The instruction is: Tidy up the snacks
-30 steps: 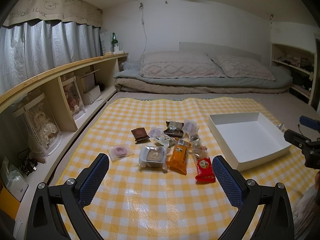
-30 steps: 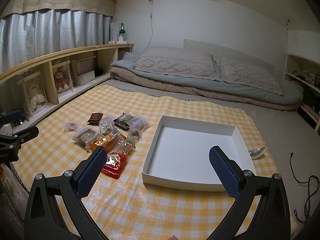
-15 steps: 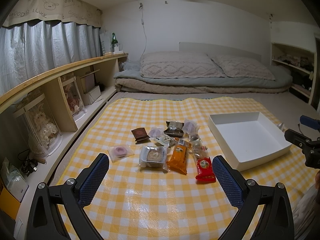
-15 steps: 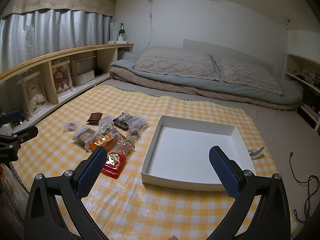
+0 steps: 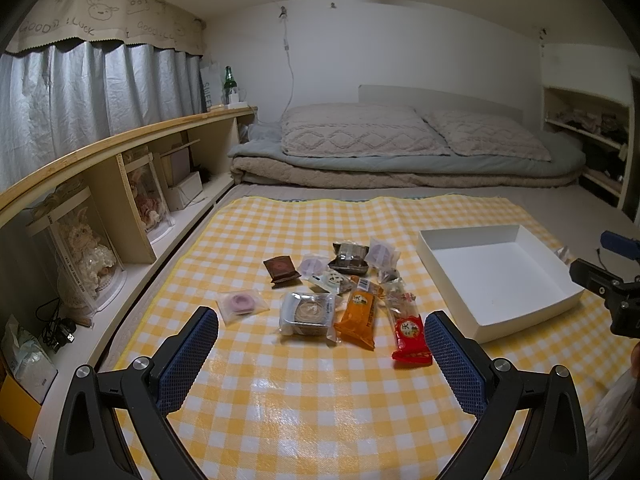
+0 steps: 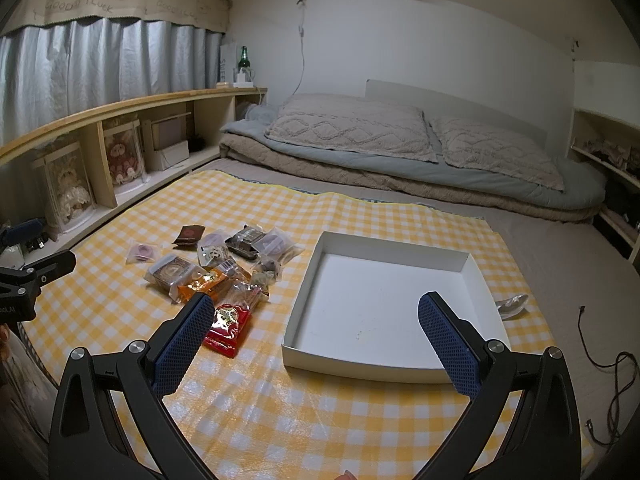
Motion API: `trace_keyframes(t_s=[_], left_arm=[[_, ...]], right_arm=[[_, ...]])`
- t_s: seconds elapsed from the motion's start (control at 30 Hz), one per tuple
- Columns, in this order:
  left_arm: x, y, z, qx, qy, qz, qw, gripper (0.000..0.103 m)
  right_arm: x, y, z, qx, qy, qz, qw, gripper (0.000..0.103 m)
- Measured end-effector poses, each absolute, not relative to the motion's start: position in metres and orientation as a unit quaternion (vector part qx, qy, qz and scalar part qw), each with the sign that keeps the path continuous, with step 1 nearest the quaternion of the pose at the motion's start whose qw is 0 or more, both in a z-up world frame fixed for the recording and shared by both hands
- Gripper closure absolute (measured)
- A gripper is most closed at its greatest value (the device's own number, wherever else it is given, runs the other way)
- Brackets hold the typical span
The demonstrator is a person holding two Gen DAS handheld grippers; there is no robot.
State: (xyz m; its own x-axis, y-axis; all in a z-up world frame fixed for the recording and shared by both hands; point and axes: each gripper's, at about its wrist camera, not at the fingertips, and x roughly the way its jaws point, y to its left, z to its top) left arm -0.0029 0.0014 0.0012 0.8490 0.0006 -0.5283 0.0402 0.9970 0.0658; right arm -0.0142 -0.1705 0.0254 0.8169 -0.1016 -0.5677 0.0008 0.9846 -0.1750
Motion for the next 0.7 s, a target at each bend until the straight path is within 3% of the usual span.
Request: trace_keyframes(t_s=[0.43,0.7], left_arm=[[0.004,0.006,0.014,0.039,0.274,-0.013,0.961,0.0],[0.048,0.004,0.035,0.048,0.283,-0.041,0.957,0.0]], right_arm=[[-0.01,-0.168,0.024,-0.084,0.299,-0.029,0.95,0.0],[0.022,-0.153,0.036,-0.089,0.299,-0.012,0.95,0.0]])
